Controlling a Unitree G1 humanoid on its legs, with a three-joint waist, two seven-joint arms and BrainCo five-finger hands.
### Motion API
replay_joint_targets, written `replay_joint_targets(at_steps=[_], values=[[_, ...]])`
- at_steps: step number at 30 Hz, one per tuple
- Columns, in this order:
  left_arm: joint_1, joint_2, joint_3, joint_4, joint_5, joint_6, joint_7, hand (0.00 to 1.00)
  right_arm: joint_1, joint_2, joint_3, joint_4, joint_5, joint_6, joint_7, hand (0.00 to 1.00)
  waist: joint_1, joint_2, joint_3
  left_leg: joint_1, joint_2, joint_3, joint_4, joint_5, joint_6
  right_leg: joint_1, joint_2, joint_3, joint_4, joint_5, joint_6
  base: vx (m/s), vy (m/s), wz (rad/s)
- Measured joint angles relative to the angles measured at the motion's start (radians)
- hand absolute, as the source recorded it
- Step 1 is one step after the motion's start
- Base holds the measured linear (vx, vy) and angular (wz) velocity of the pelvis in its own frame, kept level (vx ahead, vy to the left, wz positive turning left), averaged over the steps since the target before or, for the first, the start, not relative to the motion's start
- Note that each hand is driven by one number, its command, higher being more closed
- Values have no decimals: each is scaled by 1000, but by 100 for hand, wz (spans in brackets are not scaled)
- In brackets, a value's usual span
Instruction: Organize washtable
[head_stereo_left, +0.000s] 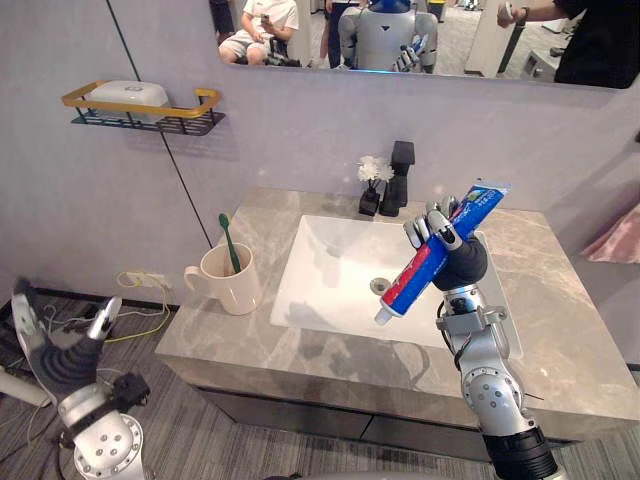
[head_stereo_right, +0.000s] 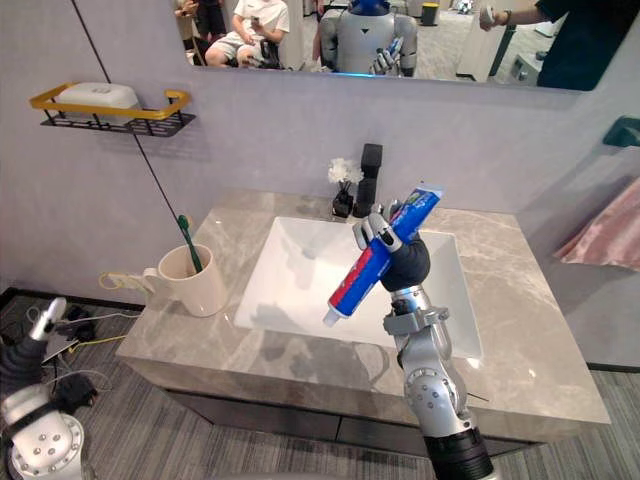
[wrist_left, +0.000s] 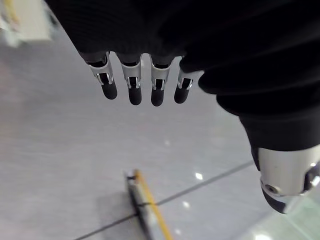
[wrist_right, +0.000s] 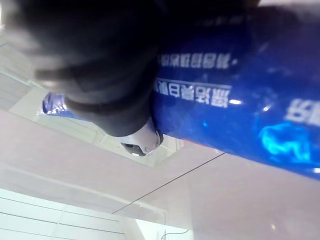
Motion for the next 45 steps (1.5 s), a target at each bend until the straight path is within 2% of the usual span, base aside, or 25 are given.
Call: replay_joint_targets(at_steps=[5, 8, 11, 15, 20, 25, 32, 37, 45], values=[[1, -13, 14, 324, -166, 4, -52, 0, 0, 9, 7, 45, 0, 0, 0, 100, -3, -3, 1, -1, -8, -2, -1, 0, 0, 0, -9, -3, 4, -4, 6, 21, 16, 1], [-4, -15, 16, 511, -227, 11, -87, 0, 0, 10, 16, 55, 0, 0, 1, 100, -3, -9, 3, -2, -9, -4, -1, -1, 1, -1, -11, -6, 4, -5, 7, 0, 0, 0], [-4, -18, 1, 661, -254, 23, -110, 0, 0, 13, 36, 55, 0, -2, 1, 100, -3, -14, 4, -2, -10, -7, -1, -1, 1, 0, -11, -10, 4, -6, 8, -8, 5, 2], [-6, -20, -57, 776, -252, 40, -134, 0, -4, 25, 60, 55, -20, -11, 1, 100, -3, -21, 5, -8, -12, -24, 0, -1, 1, 4, -12, -30, 4, -8, 9, -23, 4, 11], [-20, -20, -149, 831, -239, 45, -157, 0, -54, 39, 62, 55, -71, -24, 0, 100, -2, -34, 14, -9, -17, -42, 2, 0, 1, 12, -16, -48, 4, -12, 9, -11, 11, 13], [-57, -16, -243, 862, -178, 47, -195, 0, -152, 39, 91, 54, -161, -49, -24, 100, -1, -41, 17, -11, -22, -51, 4, 1, 3, 17, -19, -59, 4, -15, 13, 4, 6, 5], [-96, 12, -330, 862, -163, 45, -198, 0, -270, 38, 90, 52, -258, -88, -74, 100, 0, -50, 34, -17, -28, -78, 4, 1, 3, 32, -23, -88, 5, -23, 24, 16, 10, 11], [-111, 24, -376, 861, -160, 43, -199, 0, -352, 38, 90, 52, -317, -103, -119, 100, 24, -51, 45, -20, -32, -88, 3, 1, 3, 33, -25, -97, 5, -26, 27, 7, 8, 8], [-132, 34, -412, 859, -154, 40, -198, 0, -496, 59, 102, 102, -398, -118, -161, 100, 42, -60, 65, -26, -42, -101, 2, 1, 3, 29, -38, -116, 20, -35, 28, 3, 7, 6]])
